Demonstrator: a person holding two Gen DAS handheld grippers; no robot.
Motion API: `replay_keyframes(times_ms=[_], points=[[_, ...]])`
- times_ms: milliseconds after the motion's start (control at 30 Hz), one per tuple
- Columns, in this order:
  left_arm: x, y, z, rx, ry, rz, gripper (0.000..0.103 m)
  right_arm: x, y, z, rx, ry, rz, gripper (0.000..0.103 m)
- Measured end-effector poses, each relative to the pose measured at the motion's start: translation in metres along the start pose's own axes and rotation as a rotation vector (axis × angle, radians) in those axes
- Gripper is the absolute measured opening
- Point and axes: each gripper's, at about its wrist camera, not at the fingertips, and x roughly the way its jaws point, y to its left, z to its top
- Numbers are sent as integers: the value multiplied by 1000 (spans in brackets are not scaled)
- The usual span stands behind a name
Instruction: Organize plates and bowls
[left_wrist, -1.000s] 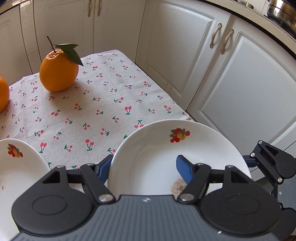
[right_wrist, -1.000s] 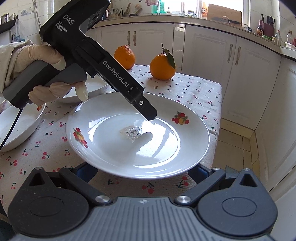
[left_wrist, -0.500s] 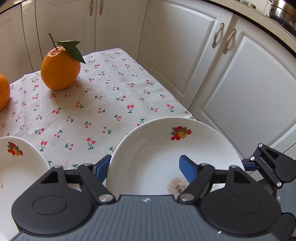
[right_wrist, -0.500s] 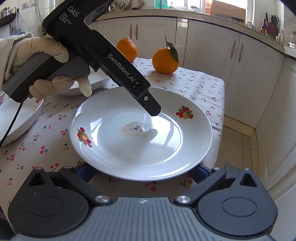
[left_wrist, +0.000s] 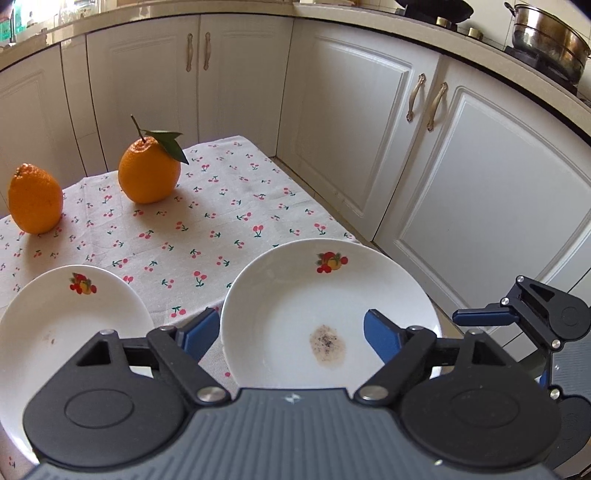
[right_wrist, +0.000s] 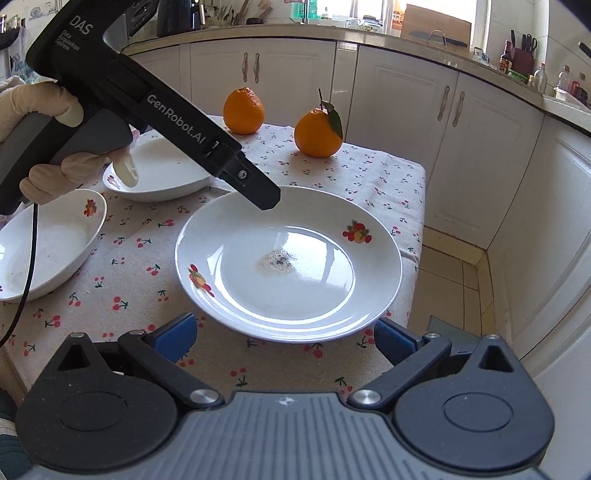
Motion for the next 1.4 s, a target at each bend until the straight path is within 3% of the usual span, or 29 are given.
replay_keyframes(times_ms=[300, 467, 833, 1067, 1400], points=[[-72, -32, -42, 90, -160, 82, 97, -43, 37, -1, 2, -74, -51, 103], [-98, -39, -69, 110, -198, 96, 99, -56, 58, -4, 21, -114, -34, 103], [-128, -37, -124, 108, -165, 216, 100, -60, 88, -11, -5, -120, 20, 103], [-153, -14, -146, 20, -176, 240, 100, -60, 102, -8, -34, -116, 40, 103], [-172, 14, -195, -2, -157, 301, 100, -47, 120, 2, -63, -94, 94, 103]])
